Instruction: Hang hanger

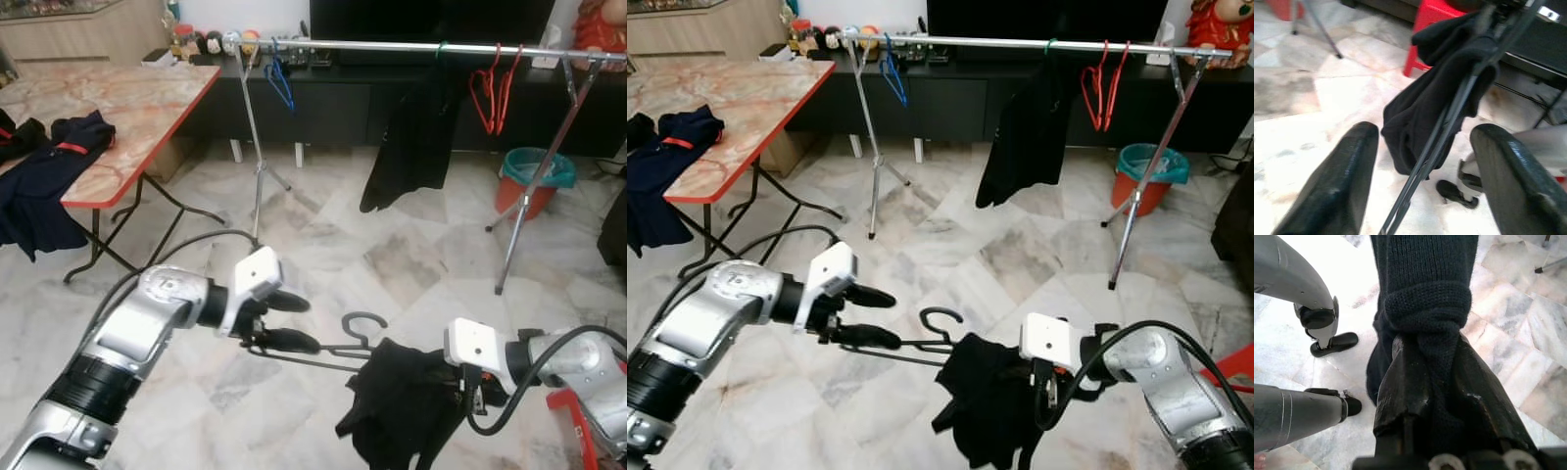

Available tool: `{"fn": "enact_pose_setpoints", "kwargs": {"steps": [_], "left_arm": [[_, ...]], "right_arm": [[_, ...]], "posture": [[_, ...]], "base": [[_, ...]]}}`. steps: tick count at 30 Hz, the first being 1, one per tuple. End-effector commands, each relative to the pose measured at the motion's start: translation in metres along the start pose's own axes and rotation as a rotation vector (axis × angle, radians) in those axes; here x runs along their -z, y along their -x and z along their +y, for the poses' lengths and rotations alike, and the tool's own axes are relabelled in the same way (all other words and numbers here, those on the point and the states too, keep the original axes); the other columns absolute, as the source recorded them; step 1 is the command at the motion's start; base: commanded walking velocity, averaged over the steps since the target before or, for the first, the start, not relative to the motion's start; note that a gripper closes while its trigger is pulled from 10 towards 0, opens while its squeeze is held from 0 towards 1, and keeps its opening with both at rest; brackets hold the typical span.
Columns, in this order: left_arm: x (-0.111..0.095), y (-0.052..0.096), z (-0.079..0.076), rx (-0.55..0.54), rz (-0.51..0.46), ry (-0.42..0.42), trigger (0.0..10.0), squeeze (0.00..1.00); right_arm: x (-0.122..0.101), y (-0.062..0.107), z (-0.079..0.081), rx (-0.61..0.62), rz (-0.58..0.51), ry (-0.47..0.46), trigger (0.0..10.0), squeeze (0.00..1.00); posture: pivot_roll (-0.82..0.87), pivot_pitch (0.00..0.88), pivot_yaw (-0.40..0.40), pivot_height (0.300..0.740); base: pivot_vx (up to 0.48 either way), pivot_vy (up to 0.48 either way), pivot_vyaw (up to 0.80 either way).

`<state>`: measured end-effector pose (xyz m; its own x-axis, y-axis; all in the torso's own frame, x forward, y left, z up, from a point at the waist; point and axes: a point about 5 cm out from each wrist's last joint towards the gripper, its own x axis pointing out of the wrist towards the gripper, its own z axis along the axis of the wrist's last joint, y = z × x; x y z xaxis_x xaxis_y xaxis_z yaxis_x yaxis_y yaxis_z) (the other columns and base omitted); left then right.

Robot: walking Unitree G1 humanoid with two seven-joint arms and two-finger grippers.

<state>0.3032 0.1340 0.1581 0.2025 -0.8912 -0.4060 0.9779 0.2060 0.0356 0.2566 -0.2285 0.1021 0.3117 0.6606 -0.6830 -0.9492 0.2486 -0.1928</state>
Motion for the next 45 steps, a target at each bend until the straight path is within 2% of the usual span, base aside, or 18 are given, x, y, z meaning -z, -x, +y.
{"fn": "enact_pose_setpoints", "kwargs": {"steps": [1,2,3,4,5,7,9,10,12,15,20,22,23,30,33,37,42,45], "left_arm": [[-0.005,0.01,0.013,-0.109,-0.001,-0.037,10.0,1.0],[-0.005,0.013,0.019,-0.176,-0.005,-0.044,10.0,1.0],[-0.004,0.019,0.031,-0.308,-0.011,-0.054,10.0,0.25],[-0.004,0.019,0.031,-0.308,-0.011,-0.054,10.0,0.25],[-0.001,0.031,0.051,-0.526,-0.022,-0.025,10.0,0.0],[0.003,0.045,0.066,-0.748,-0.036,0.032,10.0,0.0],[0.008,0.056,0.073,-0.917,-0.061,0.083,10.0,0.0],[0.008,0.056,0.073,-0.917,-0.061,0.083,10.0,0.0],[0.013,0.063,0.076,-1.053,-0.106,0.13,10.0,0.0],[0.023,0.061,0.076,-1.109,-0.091,0.161,10.0,0.0],[0.043,0.034,0.064,-1.013,-0.029,0.245,10.0,0.0],[0.049,0.02,0.057,-0.927,0.006,0.244,10.0,0.0],[0.055,0.008,0.049,-0.85,0.027,0.282,10.0,0.0],[0.056,-0.027,0.027,-0.638,-0.016,0.273,10.0,0.0],[0.055,-0.033,0.023,-0.588,-0.038,0.278,10.0,0.0],[0.051,-0.041,0.018,-0.516,-0.066,0.229,10.0,0.0],[0.049,-0.047,0.019,-0.523,-0.053,0.131,10.0,0.0],[0.05,-0.049,0.018,-0.522,-0.076,0.133,10.0,0.0]], "right_arm": [[-0.004,0.009,-0.008,0.057,-0.013,0.027,0.0,0.0],[-0.004,0.01,-0.01,0.077,-0.016,0.022,0.0,0.0],[-0.004,0.012,-0.014,0.116,-0.02,0.012,0.0,0.0],[-0.004,0.012,-0.014,0.116,-0.02,0.012,0.0,0.0],[-0.003,0.014,-0.022,0.195,-0.011,0.001,0.0,0.0],[-0.001,0.015,-0.029,0.271,0.006,-0.003,0.0,0.0],[-0.003,0.014,-0.037,0.357,-0.004,-0.025,0.0,0.0],[-0.003,0.014,-0.037,0.357,-0.004,-0.025,0.0,0.0],[-0.005,0.013,-0.043,0.438,-0.005,-0.045,0.0,0.0],[-0.007,0.011,-0.047,0.493,-0.009,-0.062,0.0,0.0],[-0.017,0.007,-0.053,0.56,-0.062,-0.095,0.0,0.0],[-0.023,0.008,-0.057,0.6,-0.072,-0.091,0.0,0.0],[-0.028,0.009,-0.061,0.625,-0.084,-0.093,0.0,0.0],[-0.052,0.005,-0.064,0.62,-0.133,-0.104,0.0,0.0],[-0.06,0.004,-0.062,0.6,-0.157,-0.104,0.0,0.0],[-0.069,0.002,-0.056,0.547,-0.157,-0.072,0.0,0.0],[-0.091,0.005,-0.053,0.51,-0.209,-0.036,0.0,0.0],[-0.104,0.006,-0.051,0.5,-0.23,-0.009,0.0,0.0]], "posture": [[-0.04,0.0,0.068,0.74],[-0.04,0.0,0.069,0.74],[-0.04,0.0,0.07,0.74],[-0.04,0.0,0.07,0.74],[-0.04,0.0,0.069,0.74],[-0.04,0.0,0.067,0.74],[-0.03,0.0,0.066,0.74],[-0.03,0.0,0.066,0.74],[-0.03,0.0,0.065,0.74],[-0.03,0.0,0.066,0.74],[-0.03,0.0,0.07,0.74],[-0.04,0.0,0.073,0.74],[-0.04,0.0,0.073,0.74],[-0.04,0.0,0.08,0.74],[-0.04,0.0,0.081,0.74],[-0.04,0.0,0.082,0.74],[-0.05,0.0,0.086,0.74],[-0.05,0.0,0.085,0.74]], "base": [[0.0,0.0,0.0],[0.0,0.0,0.0],[0.0,0.0,0.0],[0.0,0.0,0.0],[0.0,0.0,0.0],[0.0,0.0,0.0],[0.0,0.0,0.0],[0.0,0.0,0.0],[0.0,0.0,0.0],[0.0,0.0,0.0],[0.0,0.0,0.0],[0.0,0.0,0.0],[0.0,0.0,0.0],[0.0,0.0,0.0],[0.0,0.0,0.0],[0.0,0.0,0.0],[0.0,0.0,0.0],[0.0,0.0,0.0]]}}
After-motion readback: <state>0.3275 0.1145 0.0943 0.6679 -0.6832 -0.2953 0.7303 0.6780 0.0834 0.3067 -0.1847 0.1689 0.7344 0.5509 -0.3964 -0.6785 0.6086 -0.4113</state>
